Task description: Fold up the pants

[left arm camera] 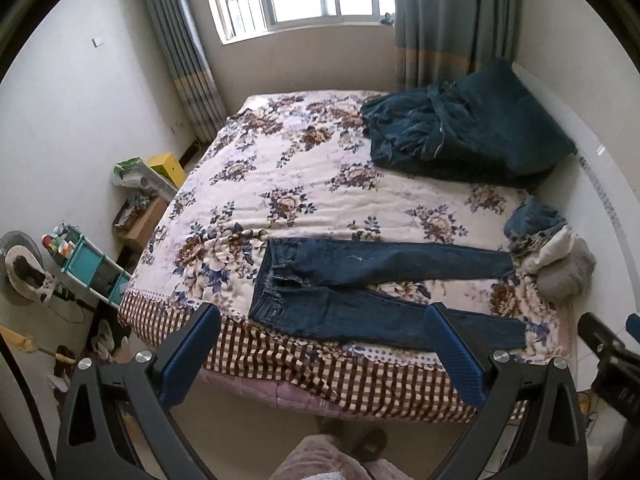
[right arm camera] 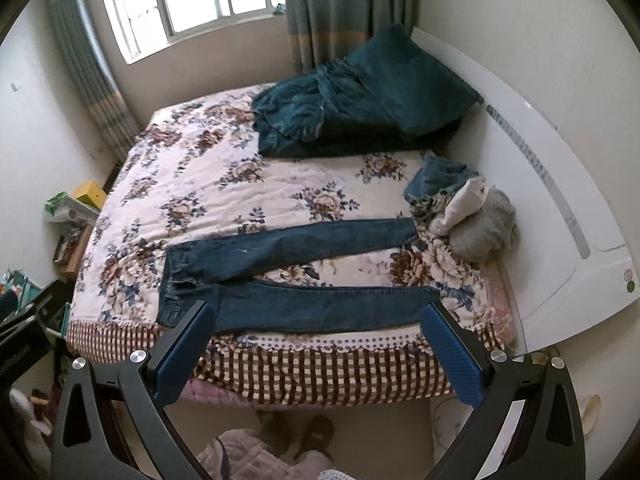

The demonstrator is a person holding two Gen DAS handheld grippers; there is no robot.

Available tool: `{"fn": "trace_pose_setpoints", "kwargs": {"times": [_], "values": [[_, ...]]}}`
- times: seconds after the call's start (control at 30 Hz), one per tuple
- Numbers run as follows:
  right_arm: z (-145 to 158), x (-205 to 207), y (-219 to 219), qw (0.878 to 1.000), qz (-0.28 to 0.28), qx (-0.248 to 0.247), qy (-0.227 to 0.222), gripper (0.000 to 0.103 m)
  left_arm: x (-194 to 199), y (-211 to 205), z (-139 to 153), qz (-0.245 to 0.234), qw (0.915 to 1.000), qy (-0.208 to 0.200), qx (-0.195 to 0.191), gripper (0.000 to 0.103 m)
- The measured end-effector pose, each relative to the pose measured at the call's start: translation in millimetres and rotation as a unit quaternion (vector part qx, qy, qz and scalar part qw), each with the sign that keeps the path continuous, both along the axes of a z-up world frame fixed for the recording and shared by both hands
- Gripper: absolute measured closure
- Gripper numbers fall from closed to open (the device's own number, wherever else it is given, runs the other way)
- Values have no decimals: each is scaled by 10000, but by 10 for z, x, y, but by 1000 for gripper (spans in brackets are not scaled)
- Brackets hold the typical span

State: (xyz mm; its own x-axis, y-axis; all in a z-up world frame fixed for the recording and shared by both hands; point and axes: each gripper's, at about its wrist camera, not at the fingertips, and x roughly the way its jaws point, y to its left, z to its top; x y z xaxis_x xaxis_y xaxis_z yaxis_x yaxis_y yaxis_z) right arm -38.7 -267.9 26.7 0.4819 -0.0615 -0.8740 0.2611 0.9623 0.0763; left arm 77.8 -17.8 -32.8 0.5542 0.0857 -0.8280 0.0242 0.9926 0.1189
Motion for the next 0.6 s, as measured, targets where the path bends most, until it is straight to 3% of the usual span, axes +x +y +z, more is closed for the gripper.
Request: {"fn": "trace_pose_setpoints", "kwargs": {"times": [0.13, 0.3, 0.6], "values": [[-338, 501, -19, 9997, -135, -103, 200, 0, 423, -26, -345, -45, 9997, 175, 156, 0], [-859, 1261, -109, 9975, -437, -177, 519, 0, 1085, -20, -797, -232, 9983, 526, 77, 0], [-2034, 2648, -180, 9925, -701, -181, 990, 0, 2321, -160, -1808, -639, 9934, 942, 102, 0]]}}
